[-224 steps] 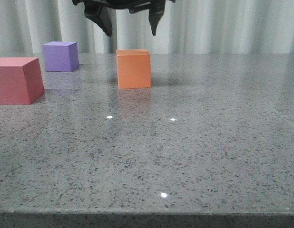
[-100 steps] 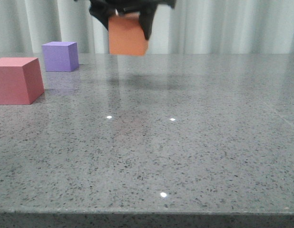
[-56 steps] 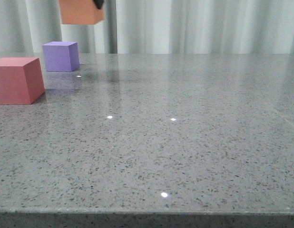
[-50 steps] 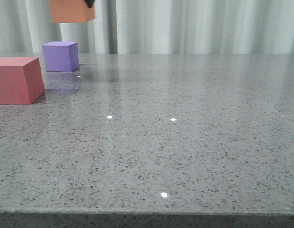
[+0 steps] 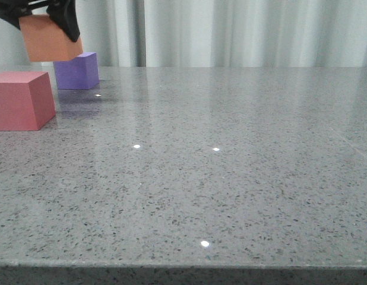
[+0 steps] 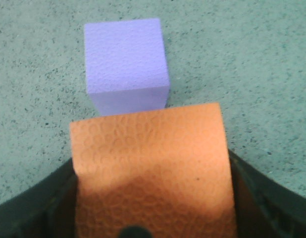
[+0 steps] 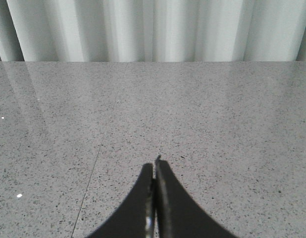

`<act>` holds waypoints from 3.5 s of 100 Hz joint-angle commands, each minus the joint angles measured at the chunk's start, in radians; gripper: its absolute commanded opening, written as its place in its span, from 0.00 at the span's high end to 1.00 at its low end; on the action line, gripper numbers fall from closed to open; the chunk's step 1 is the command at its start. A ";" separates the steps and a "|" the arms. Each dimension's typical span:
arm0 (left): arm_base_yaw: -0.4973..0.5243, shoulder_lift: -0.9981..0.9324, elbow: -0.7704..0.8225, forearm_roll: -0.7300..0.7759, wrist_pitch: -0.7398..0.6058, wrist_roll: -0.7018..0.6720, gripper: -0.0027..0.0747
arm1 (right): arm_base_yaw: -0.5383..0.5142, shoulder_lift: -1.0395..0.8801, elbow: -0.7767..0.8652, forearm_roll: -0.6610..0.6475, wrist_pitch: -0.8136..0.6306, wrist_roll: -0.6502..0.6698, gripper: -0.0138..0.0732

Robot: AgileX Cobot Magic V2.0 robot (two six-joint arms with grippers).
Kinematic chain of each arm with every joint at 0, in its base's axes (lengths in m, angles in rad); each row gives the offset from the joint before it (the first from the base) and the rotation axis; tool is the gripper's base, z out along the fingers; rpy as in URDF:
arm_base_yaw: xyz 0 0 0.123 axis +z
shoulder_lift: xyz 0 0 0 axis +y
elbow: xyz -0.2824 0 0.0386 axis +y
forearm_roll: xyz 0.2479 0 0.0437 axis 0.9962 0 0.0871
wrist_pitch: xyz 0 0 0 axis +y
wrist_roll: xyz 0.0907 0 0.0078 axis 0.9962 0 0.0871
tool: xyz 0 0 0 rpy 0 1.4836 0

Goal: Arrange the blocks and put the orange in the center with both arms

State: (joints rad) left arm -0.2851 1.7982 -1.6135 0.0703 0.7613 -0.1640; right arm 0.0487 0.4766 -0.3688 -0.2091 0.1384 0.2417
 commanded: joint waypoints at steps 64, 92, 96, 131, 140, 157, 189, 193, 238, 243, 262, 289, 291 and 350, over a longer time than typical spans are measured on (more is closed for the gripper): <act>0.005 0.048 0.046 0.015 -0.140 0.004 0.56 | -0.008 0.000 -0.028 -0.017 -0.078 -0.005 0.92; 0.005 0.072 0.046 0.017 -0.130 0.004 0.55 | -0.008 0.000 -0.028 -0.017 -0.078 -0.005 0.92; 0.005 0.072 0.046 0.017 -0.128 0.004 0.52 | -0.008 0.000 -0.028 -0.017 -0.078 -0.005 0.92; 0.005 0.038 0.044 0.017 -0.133 0.004 0.10 | -0.008 0.000 -0.028 -0.017 -0.078 -0.005 0.92; 0.005 -0.005 0.044 0.017 -0.141 0.004 0.10 | -0.008 0.000 -0.028 -0.017 -0.078 -0.005 0.92; 0.005 -0.142 0.044 0.017 -0.138 0.004 0.10 | -0.008 0.000 -0.028 -0.017 -0.078 -0.005 0.92; 0.005 -0.476 0.228 0.017 -0.175 0.004 0.10 | -0.008 0.000 -0.028 -0.017 -0.078 -0.005 0.92; 0.005 -0.534 0.289 0.017 -0.200 0.004 0.10 | -0.008 0.000 -0.028 -0.017 -0.078 -0.005 0.92; 0.005 -1.177 0.927 0.017 -0.431 0.004 0.10 | -0.008 0.000 -0.028 -0.017 -0.078 -0.005 0.92; 0.005 -1.232 0.974 0.017 -0.431 0.004 0.13 | -0.008 0.000 -0.028 -0.017 -0.078 -0.005 0.92; 0.005 -1.403 1.107 0.017 -0.431 0.004 0.59 | -0.008 0.000 -0.028 -0.017 -0.078 -0.005 0.92; 0.005 -1.468 1.127 0.015 -0.432 0.004 0.99 | -0.008 0.000 -0.028 -0.017 -0.078 -0.005 0.92; 0.005 -1.468 1.127 0.015 -0.432 0.004 0.99 | -0.008 0.000 -0.028 -0.017 -0.078 -0.005 0.92; 0.005 -1.468 1.127 0.008 -0.441 0.004 0.99 | -0.008 0.000 -0.028 -0.017 -0.078 -0.005 0.92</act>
State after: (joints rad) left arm -0.2792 0.3233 -0.4607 0.0857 0.4095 -0.1595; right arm 0.0487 0.4766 -0.3688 -0.2091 0.1384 0.2417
